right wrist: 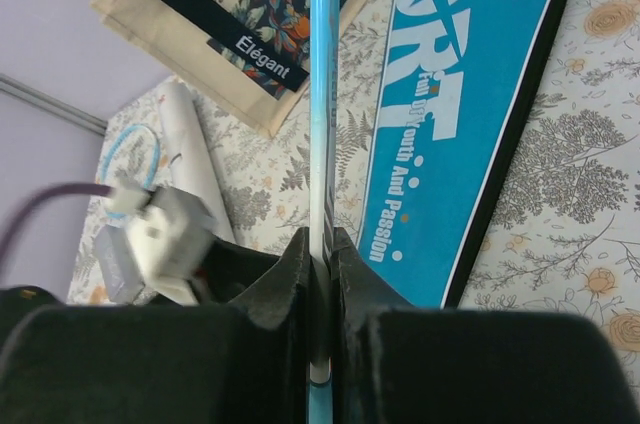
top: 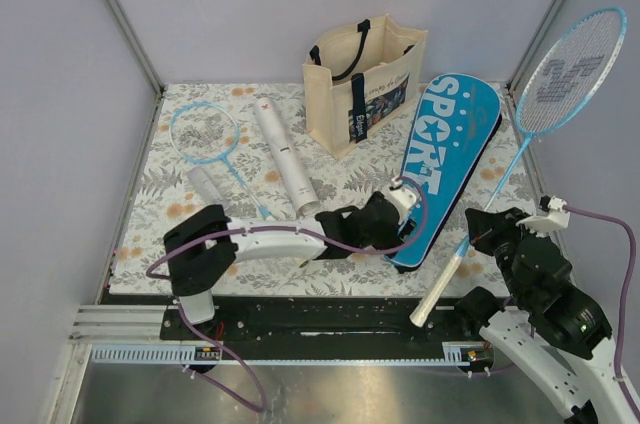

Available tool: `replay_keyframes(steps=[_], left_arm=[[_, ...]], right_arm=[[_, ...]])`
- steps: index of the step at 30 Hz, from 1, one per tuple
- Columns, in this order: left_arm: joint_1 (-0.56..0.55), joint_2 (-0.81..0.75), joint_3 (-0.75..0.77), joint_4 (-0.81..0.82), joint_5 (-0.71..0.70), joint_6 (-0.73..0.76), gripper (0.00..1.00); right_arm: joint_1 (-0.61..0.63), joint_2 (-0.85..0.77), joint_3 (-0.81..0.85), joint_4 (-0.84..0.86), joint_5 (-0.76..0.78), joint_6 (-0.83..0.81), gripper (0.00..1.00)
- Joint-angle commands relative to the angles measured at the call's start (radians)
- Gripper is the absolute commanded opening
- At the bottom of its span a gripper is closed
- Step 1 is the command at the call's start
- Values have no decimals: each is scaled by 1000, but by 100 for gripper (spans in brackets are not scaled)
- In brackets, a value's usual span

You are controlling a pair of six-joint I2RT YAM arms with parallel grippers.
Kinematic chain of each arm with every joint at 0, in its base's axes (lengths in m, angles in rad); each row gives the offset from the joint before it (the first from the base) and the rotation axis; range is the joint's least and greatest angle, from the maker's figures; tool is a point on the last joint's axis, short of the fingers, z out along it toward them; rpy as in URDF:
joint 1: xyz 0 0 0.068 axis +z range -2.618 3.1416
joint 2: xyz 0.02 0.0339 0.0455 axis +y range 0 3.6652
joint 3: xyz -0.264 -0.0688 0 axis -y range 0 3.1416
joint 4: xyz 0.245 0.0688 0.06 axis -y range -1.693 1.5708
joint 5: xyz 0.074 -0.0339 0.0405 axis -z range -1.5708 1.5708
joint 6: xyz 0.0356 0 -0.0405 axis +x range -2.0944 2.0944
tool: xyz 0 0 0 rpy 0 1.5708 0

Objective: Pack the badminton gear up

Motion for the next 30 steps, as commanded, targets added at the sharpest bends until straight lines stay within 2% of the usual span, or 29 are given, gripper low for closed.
replay_keyframes(steps=[1, 9, 21, 22, 24, 26, 27, 29, 30], left_arm=[[-83, 119, 91, 182, -43, 90, 71], [-134, 288, 159, 282, -54, 90, 70], [-141, 415, 197, 292, -72, 95, 67], [-141, 418, 197, 290, -77, 95, 65], [-141, 419, 199, 275, -105, 84, 50], [-140, 403, 194, 247, -147, 61, 20], [-137, 391, 188, 240, -167, 47, 12], [-123, 354, 161, 242, -157, 23, 0], [-112, 334, 142, 250, -142, 3, 0]], right_arm=[[-4, -44, 75, 3, 8, 8, 0], [-4, -101, 112, -12, 25, -12, 0], [-3, -119, 109, -15, 54, -16, 0], [-3, -119, 104, -14, 54, -16, 0], [-4, -119, 90, 0, 49, -18, 0], [-3, -113, 69, 15, 42, -16, 0], [-3, -108, 58, 20, 37, -16, 0], [-3, -85, 47, 28, 35, -19, 0], [-3, -75, 43, 31, 35, -23, 0]])
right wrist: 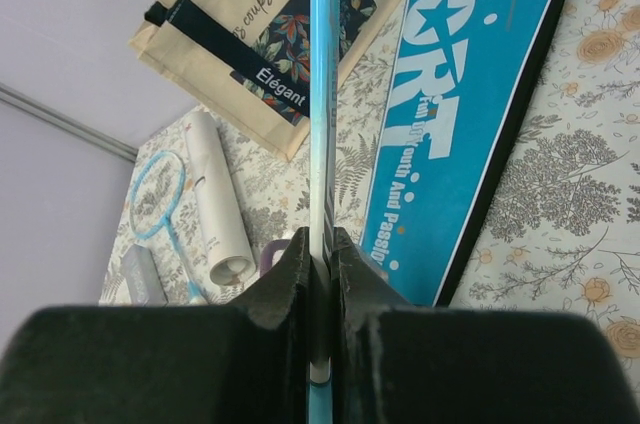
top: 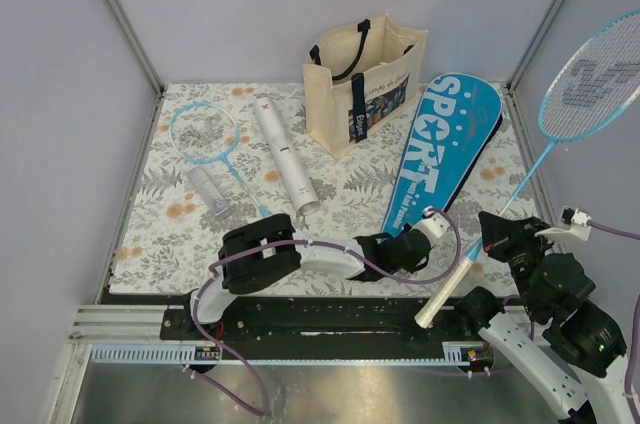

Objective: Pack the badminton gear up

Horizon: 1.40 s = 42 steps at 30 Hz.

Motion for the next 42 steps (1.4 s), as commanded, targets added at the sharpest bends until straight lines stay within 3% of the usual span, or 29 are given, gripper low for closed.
replay_keyframes(steps=[1, 6, 13, 14, 18, 26, 32, 35, 37, 42], left_arm=[[49, -88, -46, 15, -22, -78, 0], [103, -196, -158, 119, 75, -158, 0], [104, -223, -181, 124, 58, -90, 0], [104, -216, -169, 115, 63, -67, 6], [95, -182, -146, 83, 83, 35, 45], [86, -95, -71, -3, 44, 109, 51], [77, -25, -28, -43, 31, 115, 47], [77, -15, -34, -43, 29, 103, 25], [77, -27, -39, -43, 27, 99, 1], [83, -97, -62, -28, 34, 76, 0]], right_arm=[[-3, 44, -27, 80, 12, -20, 0], [-3, 91, -79, 107, 26, -13, 0], [-3, 81, -88, 101, 23, -3, 0], [-3, 76, -87, 95, 25, 0, 0], [-3, 67, -96, 95, 8, 12, 0], [-3, 38, -58, 81, 14, -8, 0], [-3, 30, -47, 77, 11, -5, 0], [-3, 30, -59, 75, 8, 4, 0], [-3, 30, -71, 75, 8, 13, 0], [-3, 53, -96, 92, 17, 9, 0]])
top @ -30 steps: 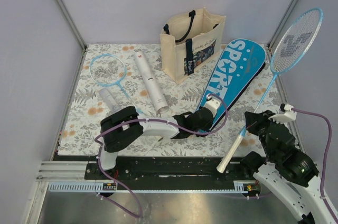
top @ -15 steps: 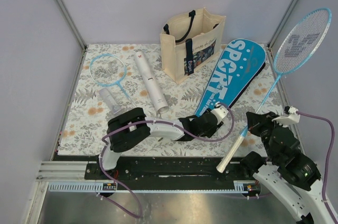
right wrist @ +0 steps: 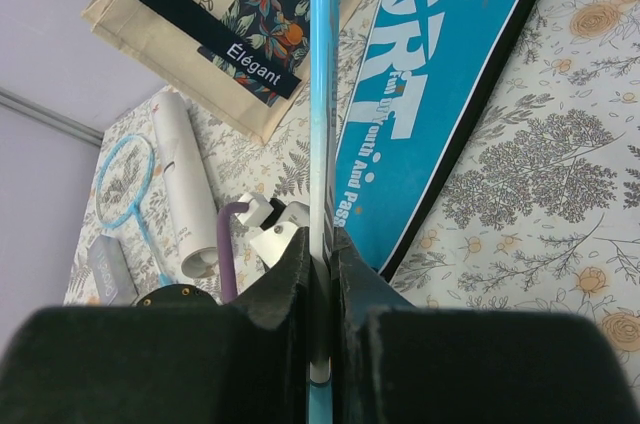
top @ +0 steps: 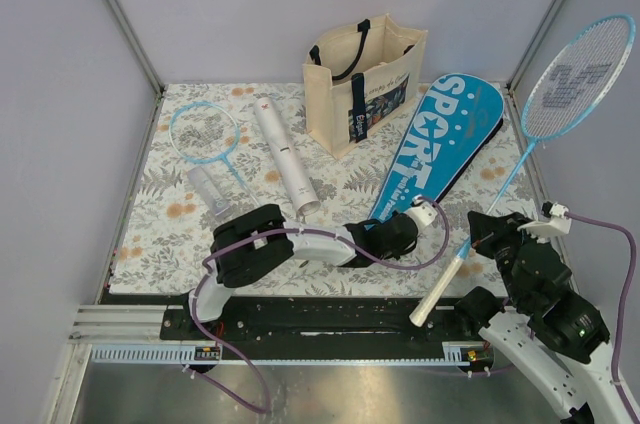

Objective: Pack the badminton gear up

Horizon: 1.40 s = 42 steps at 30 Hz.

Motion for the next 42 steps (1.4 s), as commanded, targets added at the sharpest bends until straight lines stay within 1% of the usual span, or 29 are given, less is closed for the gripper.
replay_keyframes(steps=[1, 4, 6, 8, 13, 18, 22, 25, 27, 32, 34, 38, 42], left_arm=[[5, -78, -25, 17, 19, -38, 0], [39, -151, -75, 72, 103, -138, 0], [58, -194, -91, 86, 149, -170, 0], [59, -220, -97, 94, 161, -177, 0], [78, -280, -128, 123, 183, -258, 0], [105, -303, -141, 139, 184, -339, 0], [124, -308, -151, 151, 169, -368, 0], [145, -311, -154, 136, 165, -426, 0], [170, -317, -161, 136, 180, -486, 0], [211, -322, -168, 146, 200, -520, 0], [222, -323, -169, 149, 218, -528, 0], [234, -332, -166, 148, 244, -545, 0], [237, -354, -175, 146, 264, -543, 0]], right_arm=[[-4, 26, -15, 62, 21, -3, 0], [-3, 63, -41, 83, 7, 3, 0], [-3, 87, -52, 94, -15, 8, 0], [-3, 100, -74, 102, -25, 14, 0], [-4, 129, -118, 112, -47, 64, 0], [-14, 158, -149, 105, -3, 101, 0], [-76, 228, -163, 132, -33, 80, 0], [-162, 254, -175, 175, -122, 81, 0], [-249, 279, -190, 204, -208, 89, 0], [-518, 357, -267, 313, -571, 111, 0], [-608, 347, -307, 349, -695, 112, 0], [-718, 301, -379, 417, -841, 130, 0], [-750, 287, -469, 575, -989, 207, 0]])
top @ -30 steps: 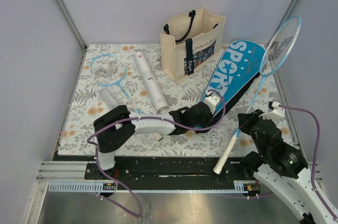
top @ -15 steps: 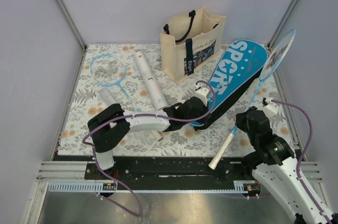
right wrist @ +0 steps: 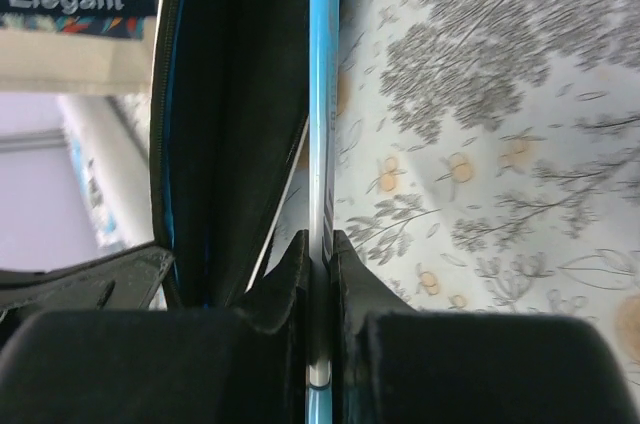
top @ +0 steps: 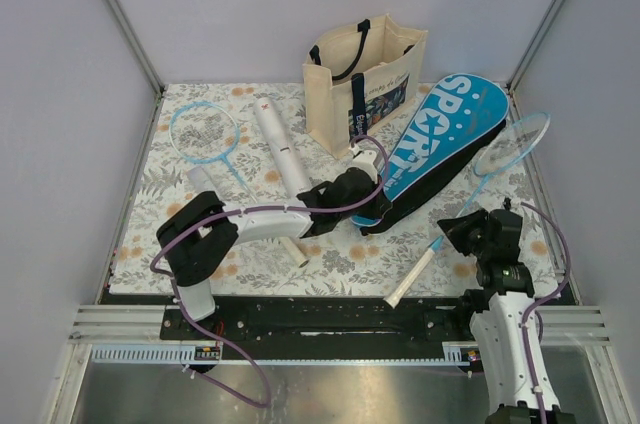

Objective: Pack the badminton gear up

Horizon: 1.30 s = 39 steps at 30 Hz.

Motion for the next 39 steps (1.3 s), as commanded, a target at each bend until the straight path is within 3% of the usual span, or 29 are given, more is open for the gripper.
replay_keyframes(steps=[1, 5, 11, 25, 31, 39], left_arm=[[7, -73, -1, 76, 41, -22, 0], [7, -59, 4, 101, 83, -24, 0], [5, -44, -11, 148, 158, -19, 0], [5, -33, -65, 229, 284, 139, 0], [5, -54, -115, 263, 354, 185, 0], [-1, -87, -139, 260, 403, 185, 0]], right_arm=[[-23, -32, -56, 250, -251, 76, 0], [-23, -89, -91, 293, -302, 138, 0], [-23, -119, -239, 551, -429, 364, 0], [-24, 50, -214, 732, -667, 510, 0], [-41, 176, -172, 740, -698, 429, 0], [-78, 421, -52, 732, -693, 200, 0]])
